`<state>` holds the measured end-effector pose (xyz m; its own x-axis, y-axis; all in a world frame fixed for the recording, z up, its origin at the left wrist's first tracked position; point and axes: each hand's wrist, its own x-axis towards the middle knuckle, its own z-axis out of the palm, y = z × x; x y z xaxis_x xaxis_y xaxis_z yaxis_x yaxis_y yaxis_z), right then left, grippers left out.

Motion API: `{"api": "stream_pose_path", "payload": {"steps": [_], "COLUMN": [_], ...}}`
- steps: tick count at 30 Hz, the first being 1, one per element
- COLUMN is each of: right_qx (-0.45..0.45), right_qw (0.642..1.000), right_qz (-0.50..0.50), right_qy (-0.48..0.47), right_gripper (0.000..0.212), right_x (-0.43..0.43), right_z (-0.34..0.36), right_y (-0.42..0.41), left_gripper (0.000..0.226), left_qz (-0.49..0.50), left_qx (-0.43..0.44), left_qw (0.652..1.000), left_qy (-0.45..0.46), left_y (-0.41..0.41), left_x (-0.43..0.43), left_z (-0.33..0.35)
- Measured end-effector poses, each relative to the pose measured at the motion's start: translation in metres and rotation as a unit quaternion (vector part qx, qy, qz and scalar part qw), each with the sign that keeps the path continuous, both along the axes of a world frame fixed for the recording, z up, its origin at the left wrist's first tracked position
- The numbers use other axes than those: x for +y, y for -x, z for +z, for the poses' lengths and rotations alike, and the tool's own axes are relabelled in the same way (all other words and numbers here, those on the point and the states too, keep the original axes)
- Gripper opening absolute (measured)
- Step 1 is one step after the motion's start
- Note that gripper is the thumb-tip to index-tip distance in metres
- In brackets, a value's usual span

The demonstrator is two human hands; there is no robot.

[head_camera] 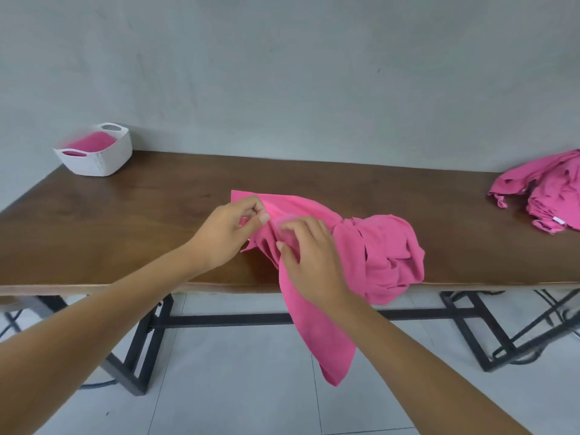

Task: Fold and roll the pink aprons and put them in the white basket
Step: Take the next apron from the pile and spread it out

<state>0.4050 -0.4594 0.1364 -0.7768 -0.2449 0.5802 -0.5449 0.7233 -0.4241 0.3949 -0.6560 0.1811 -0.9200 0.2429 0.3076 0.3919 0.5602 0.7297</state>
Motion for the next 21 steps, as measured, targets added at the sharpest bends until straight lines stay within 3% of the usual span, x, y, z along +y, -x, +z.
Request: {"api": "stream_pose_path", "payload": {"steps": [5,9,12,16,21], "right_qx": [-0.013,0.0,-0.008,0.047,0.073], "right_qw": [0.998,0.993,0.992,0.988,0.985], "right_qz": [-0.04,-0.086,-0.095,-0.133,-0.135], "right_qy": [0.049,0.087,0.078,0.06,0.079], "right_gripper": [0.027,0.02,0.032,0.011,0.014], "right_x": [-0.059,-0.08,-0.089,-0.086,-0.058], "right_z": [-0.001,0.006,0.018,0.034,0.058], "right_y": [-0.024,-0.034,-0.048,-0.07,-0.106], "left_gripper": [0.013,0.018,0.026,0.024,0.023], "left_qz": [-0.026,-0.015,-0.005,-0.008,-0.022], "left_qx": [0.029,0.0,-0.012,-0.021,-0.042], "left_qw": [0.999,0.995,0.987,0.981,0.982], "left_qy": [-0.011,-0.095,-0.159,-0.191,-0.181], "left_y": [-0.013,-0.022,-0.03,-0.049,-0.081], "left_x": [-0.029,-0.035,-0.036,-0.031,-0.023], "left_z": [0.014,0.029,0.042,0.06,0.082]}}
